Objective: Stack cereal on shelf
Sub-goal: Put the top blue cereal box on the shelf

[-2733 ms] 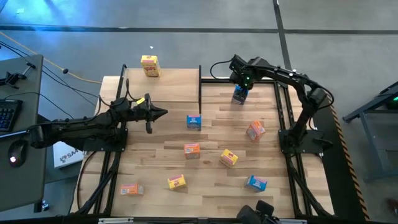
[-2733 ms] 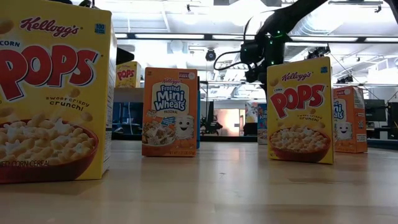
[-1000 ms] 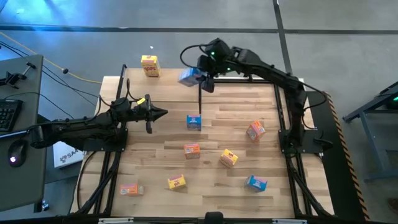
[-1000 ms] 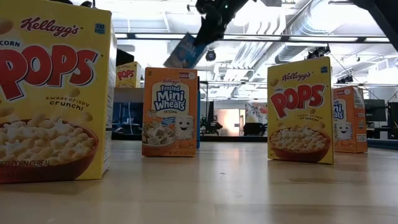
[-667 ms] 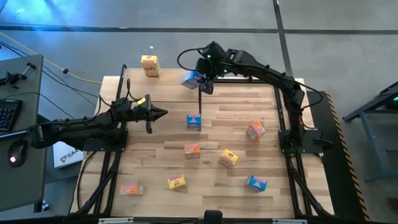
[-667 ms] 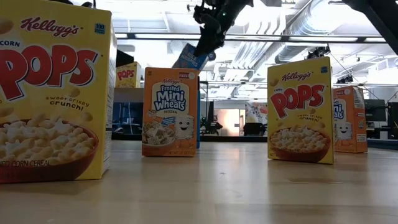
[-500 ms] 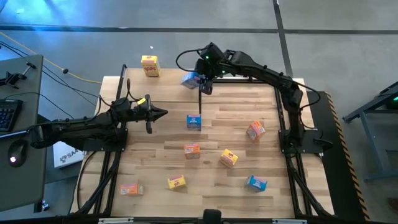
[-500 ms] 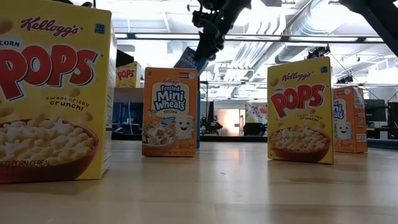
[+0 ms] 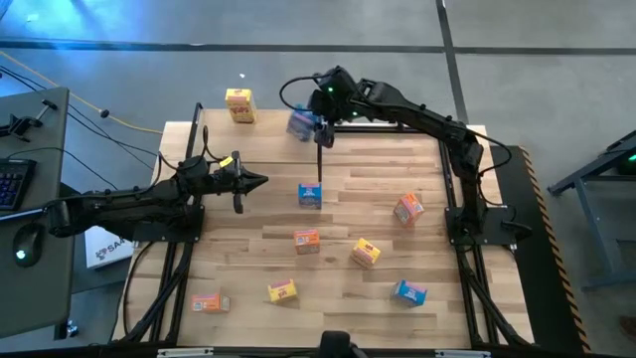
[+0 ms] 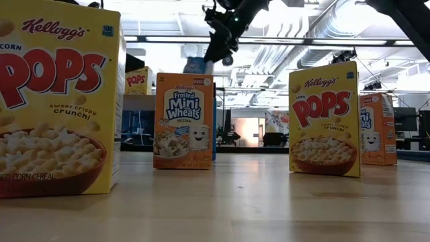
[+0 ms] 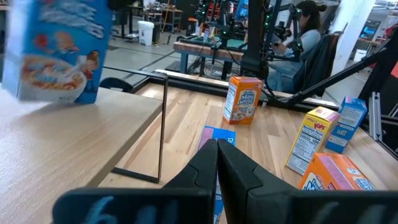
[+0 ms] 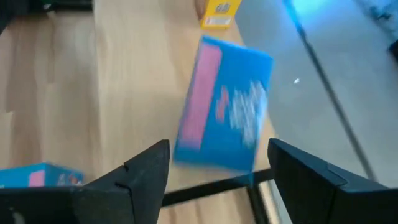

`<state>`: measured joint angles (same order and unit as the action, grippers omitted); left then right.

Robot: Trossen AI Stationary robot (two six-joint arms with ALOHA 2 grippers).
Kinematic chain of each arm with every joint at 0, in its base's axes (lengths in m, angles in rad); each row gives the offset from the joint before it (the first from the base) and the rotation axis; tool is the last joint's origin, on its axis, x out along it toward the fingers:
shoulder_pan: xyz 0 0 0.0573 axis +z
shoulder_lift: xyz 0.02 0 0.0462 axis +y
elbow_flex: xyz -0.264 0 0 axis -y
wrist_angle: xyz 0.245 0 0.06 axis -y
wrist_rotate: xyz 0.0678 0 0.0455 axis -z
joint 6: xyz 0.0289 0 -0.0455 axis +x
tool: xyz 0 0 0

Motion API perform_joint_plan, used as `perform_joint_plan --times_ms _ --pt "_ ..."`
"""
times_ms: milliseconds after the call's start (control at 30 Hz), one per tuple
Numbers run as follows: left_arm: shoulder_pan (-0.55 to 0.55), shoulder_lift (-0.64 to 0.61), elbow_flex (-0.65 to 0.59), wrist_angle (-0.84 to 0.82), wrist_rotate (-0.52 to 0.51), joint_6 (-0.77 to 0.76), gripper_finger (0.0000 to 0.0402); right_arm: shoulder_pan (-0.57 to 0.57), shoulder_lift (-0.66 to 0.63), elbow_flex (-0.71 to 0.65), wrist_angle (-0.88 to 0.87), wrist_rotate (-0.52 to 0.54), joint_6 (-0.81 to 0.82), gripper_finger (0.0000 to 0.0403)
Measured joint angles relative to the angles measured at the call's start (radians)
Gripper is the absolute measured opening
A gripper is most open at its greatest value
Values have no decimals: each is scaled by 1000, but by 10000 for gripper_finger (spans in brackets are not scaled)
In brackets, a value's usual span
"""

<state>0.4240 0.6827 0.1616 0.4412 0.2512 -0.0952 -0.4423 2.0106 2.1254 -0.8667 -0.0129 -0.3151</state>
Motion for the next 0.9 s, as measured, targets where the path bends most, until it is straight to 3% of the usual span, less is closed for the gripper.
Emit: perform_joint_plan --times_ms 333,467,700,900 --pt "1 0 0 -2 -15 -21 3 11 -11 40 -12 66 -67 238" --pt "5 0 0 -4 -77 -35 3 12 -2 21 -30 54 -33 178" --pt "52 0 0 -5 -79 -48 3 11 37 -61 56 63 56 18" --pt "74 0 0 -14 -78 -59 3 11 70 -95 194 63 106 30"
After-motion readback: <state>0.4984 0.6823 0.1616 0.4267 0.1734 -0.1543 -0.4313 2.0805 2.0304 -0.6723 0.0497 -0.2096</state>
